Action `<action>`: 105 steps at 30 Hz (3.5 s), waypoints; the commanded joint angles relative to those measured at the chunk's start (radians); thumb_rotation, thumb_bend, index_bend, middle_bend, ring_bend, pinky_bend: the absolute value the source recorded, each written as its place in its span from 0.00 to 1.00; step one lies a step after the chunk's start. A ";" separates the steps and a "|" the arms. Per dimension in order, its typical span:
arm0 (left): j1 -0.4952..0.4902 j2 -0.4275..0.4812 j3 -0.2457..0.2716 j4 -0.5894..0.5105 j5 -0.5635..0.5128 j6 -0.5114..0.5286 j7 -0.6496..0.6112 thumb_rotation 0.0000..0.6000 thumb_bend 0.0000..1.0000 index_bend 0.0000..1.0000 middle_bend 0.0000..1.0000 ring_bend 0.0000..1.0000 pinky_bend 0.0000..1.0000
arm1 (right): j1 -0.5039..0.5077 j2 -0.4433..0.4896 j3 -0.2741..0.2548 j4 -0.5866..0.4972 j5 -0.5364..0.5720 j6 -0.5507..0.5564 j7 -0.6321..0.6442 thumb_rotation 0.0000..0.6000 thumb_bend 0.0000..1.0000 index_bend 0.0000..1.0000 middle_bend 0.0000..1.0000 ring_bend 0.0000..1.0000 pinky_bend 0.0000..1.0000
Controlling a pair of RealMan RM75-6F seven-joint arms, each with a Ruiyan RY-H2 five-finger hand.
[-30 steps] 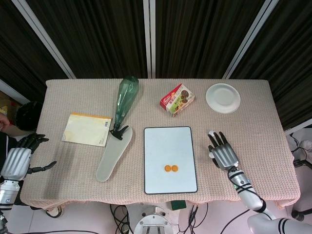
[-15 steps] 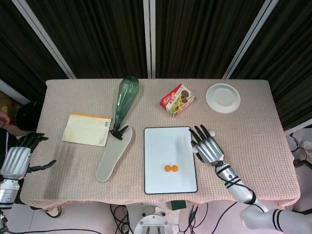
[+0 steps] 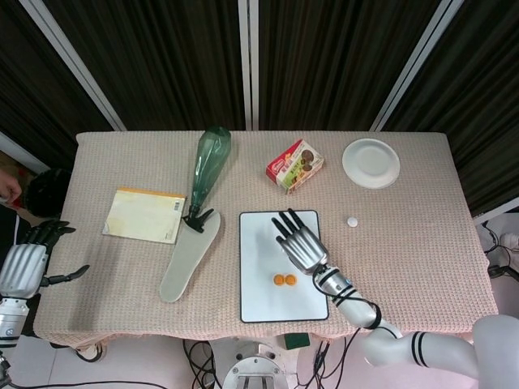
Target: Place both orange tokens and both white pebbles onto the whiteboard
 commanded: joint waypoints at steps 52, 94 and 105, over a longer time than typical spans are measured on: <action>0.001 0.002 -0.004 0.005 0.003 0.004 -0.002 0.58 0.09 0.27 0.21 0.13 0.19 | 0.075 -0.029 -0.035 0.003 0.116 0.013 -0.011 1.00 0.32 0.26 0.06 0.00 0.00; 0.008 0.008 -0.007 -0.004 0.001 0.019 -0.006 0.58 0.09 0.27 0.21 0.13 0.19 | -0.029 0.091 -0.027 0.274 0.233 0.019 0.161 1.00 0.32 0.37 0.04 0.00 0.00; 0.008 0.007 -0.010 -0.001 -0.002 0.018 -0.010 0.58 0.09 0.27 0.21 0.13 0.19 | -0.032 0.065 -0.020 0.304 0.245 0.019 0.150 1.00 0.33 0.41 0.04 0.00 0.00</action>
